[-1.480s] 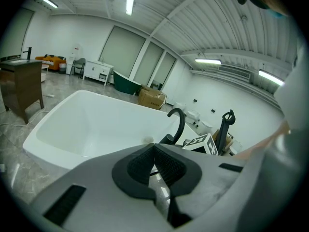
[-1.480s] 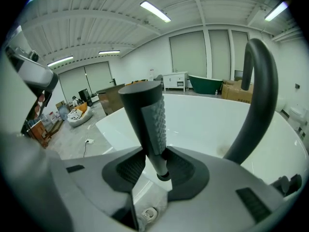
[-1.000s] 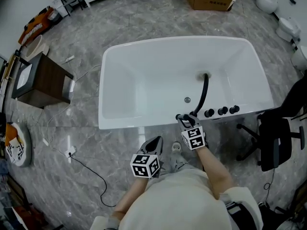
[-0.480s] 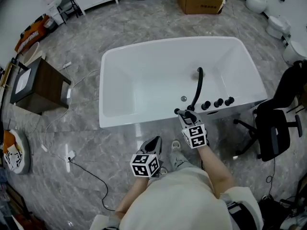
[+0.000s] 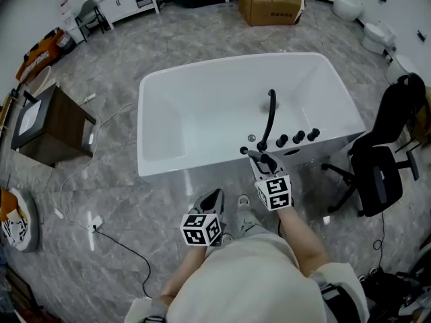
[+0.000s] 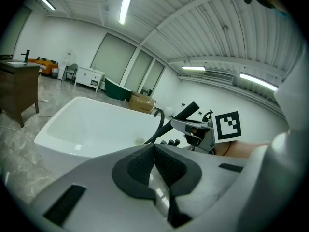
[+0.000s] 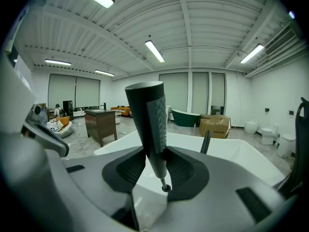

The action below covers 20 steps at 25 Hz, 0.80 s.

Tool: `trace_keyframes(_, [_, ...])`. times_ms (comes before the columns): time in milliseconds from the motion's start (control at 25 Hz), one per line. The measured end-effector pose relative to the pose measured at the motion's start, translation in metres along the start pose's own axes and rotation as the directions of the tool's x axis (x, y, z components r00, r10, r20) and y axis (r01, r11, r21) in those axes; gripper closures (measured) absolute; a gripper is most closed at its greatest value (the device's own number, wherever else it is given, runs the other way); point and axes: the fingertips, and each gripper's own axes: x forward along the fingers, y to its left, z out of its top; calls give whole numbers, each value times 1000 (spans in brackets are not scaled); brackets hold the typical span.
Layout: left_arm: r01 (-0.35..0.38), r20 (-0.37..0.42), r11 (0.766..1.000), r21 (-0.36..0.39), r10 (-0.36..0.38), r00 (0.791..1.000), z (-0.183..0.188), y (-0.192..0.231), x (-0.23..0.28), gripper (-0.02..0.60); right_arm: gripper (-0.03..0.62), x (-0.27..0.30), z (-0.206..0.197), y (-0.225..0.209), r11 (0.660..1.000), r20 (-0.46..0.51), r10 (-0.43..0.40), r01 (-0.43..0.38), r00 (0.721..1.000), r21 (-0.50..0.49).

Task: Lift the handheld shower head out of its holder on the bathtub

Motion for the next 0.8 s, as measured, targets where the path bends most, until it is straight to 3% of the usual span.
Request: trace_keyframes(800, [-35,50,999,14,34,998,-32,-15,-65,561,451,-119,67,31,998,215,-64,63,974,13])
